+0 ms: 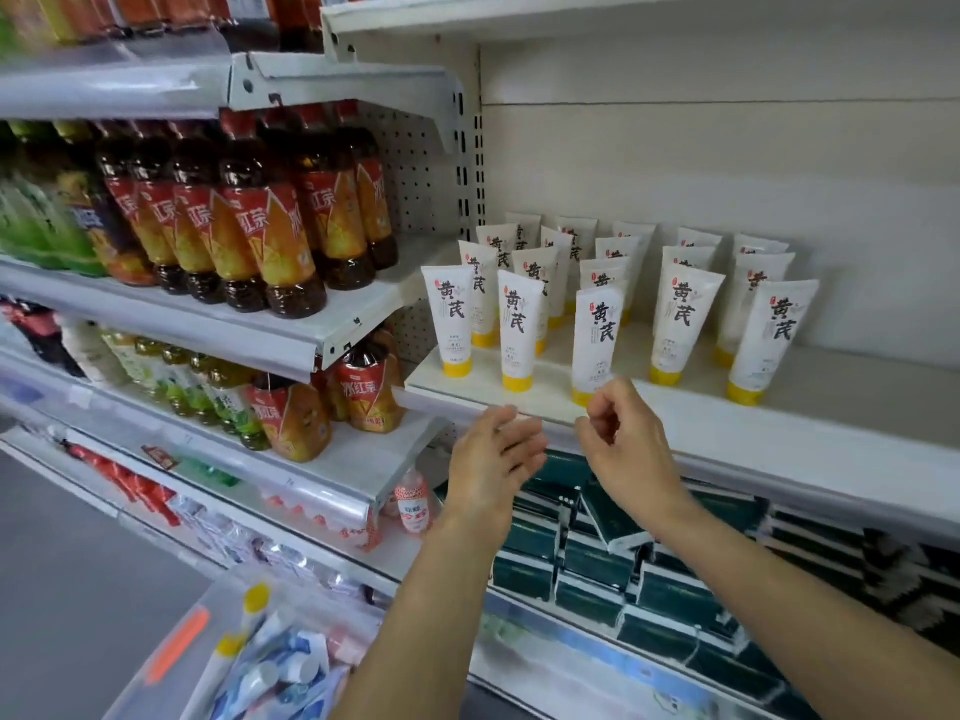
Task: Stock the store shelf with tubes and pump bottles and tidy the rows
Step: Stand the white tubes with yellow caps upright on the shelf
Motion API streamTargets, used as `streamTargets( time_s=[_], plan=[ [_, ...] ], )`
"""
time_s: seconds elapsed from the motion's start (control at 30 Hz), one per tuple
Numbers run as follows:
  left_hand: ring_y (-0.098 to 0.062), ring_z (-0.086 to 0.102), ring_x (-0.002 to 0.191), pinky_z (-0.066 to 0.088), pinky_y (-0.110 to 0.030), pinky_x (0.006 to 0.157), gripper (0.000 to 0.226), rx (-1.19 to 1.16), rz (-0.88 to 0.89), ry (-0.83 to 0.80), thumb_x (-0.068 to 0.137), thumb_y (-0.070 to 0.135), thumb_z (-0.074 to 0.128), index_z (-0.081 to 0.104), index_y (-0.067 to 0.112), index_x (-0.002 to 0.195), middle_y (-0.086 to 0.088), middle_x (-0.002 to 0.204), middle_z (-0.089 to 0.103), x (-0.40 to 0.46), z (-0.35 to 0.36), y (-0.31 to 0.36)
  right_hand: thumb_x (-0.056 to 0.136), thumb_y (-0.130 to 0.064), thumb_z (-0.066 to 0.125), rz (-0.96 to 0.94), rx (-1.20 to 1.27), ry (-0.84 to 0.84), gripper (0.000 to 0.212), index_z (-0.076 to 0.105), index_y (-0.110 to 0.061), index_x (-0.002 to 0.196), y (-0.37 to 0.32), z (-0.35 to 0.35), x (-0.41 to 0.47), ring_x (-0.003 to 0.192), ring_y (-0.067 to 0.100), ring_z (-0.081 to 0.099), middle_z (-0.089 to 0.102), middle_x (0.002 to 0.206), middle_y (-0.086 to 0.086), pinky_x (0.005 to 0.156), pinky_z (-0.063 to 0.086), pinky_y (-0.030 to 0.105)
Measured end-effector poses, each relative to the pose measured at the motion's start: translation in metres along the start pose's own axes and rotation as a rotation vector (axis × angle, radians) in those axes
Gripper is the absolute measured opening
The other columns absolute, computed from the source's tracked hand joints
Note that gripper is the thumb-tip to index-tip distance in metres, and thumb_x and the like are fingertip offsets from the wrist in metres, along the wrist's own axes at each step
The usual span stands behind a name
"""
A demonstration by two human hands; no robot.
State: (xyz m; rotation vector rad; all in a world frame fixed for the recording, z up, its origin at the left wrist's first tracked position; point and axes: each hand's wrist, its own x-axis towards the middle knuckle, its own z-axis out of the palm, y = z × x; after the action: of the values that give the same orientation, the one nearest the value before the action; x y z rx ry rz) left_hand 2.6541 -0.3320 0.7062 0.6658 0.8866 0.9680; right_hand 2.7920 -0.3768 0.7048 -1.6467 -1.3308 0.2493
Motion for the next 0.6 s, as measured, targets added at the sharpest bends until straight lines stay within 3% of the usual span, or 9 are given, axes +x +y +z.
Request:
streamTargets(
  time_s=[0.07, 0.27, 0.4, 0.5, 0.6],
  plan=[
    [-0.024, 0.067, 0.082, 0.056, -0.035, 0.08, 0.027, -0.012, -0.015, 0.029, 0.099, 0.028, 0.048, 0.061, 0.007, 0.109, -0.012, 0.095, 0.071, -0.004, -0.018, 0.0, 0.087, -0.004, 0.058, -0.019, 0.047, -0.04, 0.018, 0.043, -0.013, 0.084, -0.006, 0.016, -0.009, 0.06, 0.007, 0.039, 0.044, 0.068, -0.004, 0.058, 0.035, 0.024],
    [-0.019, 0.065, 0.07, 0.053, -0.029, 0.068, 0.016, 0.022, -0.078, 0.151, 0.095, 0.022, 0.055, 0.063, 0.01, 0.103, -0.008, 0.084, 0.07, -0.014, -0.096, 0.001, 0.085, -0.001, 0.063, -0.013, 0.095, -0.224, 0.026, 0.044, -0.018, 0.079, -0.017, 0.087, -0.032, 0.06, 0.006, 0.041, 0.046, 0.069, -0.004, 0.058, 0.034, 0.02],
    [-0.019, 0.064, 0.07, 0.052, -0.028, 0.065, 0.025, 0.006, -0.131, 0.243, 0.094, 0.025, 0.057, 0.064, 0.009, 0.111, -0.007, 0.085, 0.072, -0.018, -0.161, 0.0, 0.083, 0.003, 0.064, 0.001, 0.114, -0.382, 0.026, 0.048, -0.017, 0.077, -0.025, 0.144, -0.054, 0.059, 0.004, 0.044, 0.049, 0.069, -0.003, 0.056, 0.036, 0.014],
    [-0.02, 0.062, 0.07, 0.052, -0.028, 0.064, 0.018, -0.035, -0.162, 0.327, 0.096, 0.022, 0.054, 0.065, 0.009, 0.103, -0.005, 0.08, 0.071, -0.023, -0.209, -0.001, 0.083, 0.004, 0.063, 0.021, 0.117, -0.499, 0.025, 0.051, -0.017, 0.078, -0.029, 0.186, -0.068, 0.059, 0.003, 0.046, 0.054, 0.07, -0.001, 0.058, 0.038, 0.013],
    [-0.023, 0.065, 0.077, 0.052, -0.029, 0.067, 0.017, -0.088, -0.212, 0.42, 0.096, 0.02, 0.052, 0.064, 0.009, 0.101, -0.009, 0.09, 0.071, -0.029, -0.253, -0.007, 0.085, 0.003, 0.062, 0.064, 0.122, -0.642, 0.019, 0.055, -0.014, 0.085, -0.035, 0.223, -0.079, 0.065, 0.005, 0.05, 0.059, 0.077, 0.004, 0.06, 0.04, 0.012]
  ],
)
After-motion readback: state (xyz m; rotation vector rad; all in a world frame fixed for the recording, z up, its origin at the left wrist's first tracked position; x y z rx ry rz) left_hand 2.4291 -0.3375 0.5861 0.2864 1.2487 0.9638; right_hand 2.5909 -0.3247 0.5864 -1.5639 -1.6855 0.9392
